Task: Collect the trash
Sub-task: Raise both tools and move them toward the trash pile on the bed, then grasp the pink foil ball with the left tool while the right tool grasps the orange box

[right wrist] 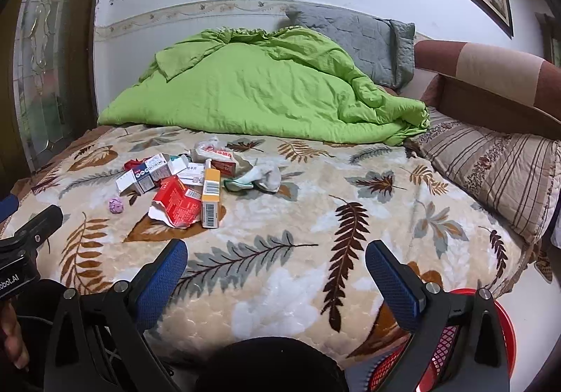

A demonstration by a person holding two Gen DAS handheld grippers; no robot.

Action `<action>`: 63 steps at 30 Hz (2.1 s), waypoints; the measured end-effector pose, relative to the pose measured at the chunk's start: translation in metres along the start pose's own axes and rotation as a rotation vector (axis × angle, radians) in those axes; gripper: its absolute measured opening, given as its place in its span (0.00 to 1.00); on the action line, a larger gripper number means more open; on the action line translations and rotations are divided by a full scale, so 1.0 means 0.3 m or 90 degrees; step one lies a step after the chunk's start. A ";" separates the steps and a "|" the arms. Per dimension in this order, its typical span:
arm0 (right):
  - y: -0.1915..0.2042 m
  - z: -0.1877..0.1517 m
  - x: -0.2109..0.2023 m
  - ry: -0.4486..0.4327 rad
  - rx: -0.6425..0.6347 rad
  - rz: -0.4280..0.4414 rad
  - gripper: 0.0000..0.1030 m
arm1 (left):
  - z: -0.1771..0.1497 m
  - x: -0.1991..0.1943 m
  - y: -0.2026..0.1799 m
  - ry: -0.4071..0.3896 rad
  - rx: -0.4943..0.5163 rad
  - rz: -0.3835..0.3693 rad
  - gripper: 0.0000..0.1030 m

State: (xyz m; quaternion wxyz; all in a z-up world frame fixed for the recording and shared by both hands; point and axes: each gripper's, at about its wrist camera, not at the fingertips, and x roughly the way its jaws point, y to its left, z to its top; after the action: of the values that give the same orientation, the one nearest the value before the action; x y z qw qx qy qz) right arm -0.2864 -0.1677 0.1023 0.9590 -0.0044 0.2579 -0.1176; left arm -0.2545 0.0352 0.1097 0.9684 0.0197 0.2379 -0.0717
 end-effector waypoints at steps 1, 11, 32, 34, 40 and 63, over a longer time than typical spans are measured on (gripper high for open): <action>0.001 0.000 0.003 0.002 0.000 0.000 1.00 | -0.001 0.004 0.001 0.004 0.000 0.000 1.00; 0.000 -0.001 0.020 0.017 0.000 0.003 1.00 | -0.004 0.013 -0.002 0.014 0.004 0.003 1.00; -0.006 -0.004 0.028 0.026 0.007 0.001 1.00 | -0.012 0.014 -0.010 0.015 0.011 -0.001 1.00; -0.007 -0.004 0.031 0.027 0.007 0.001 1.00 | -0.012 0.014 -0.012 0.016 0.011 0.000 1.00; -0.007 -0.006 0.032 0.028 0.006 0.001 1.00 | -0.018 0.016 -0.015 0.020 0.011 -0.002 1.00; 0.010 0.173 0.341 0.143 0.101 0.205 0.68 | 0.086 0.521 0.255 0.297 -0.240 -0.068 0.62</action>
State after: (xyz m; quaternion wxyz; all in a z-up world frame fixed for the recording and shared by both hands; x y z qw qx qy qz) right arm -0.1743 -0.1907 0.0967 0.9281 0.1251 0.3503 0.0174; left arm -0.0944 0.0888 0.0604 0.8691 -0.1569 0.4636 -0.0710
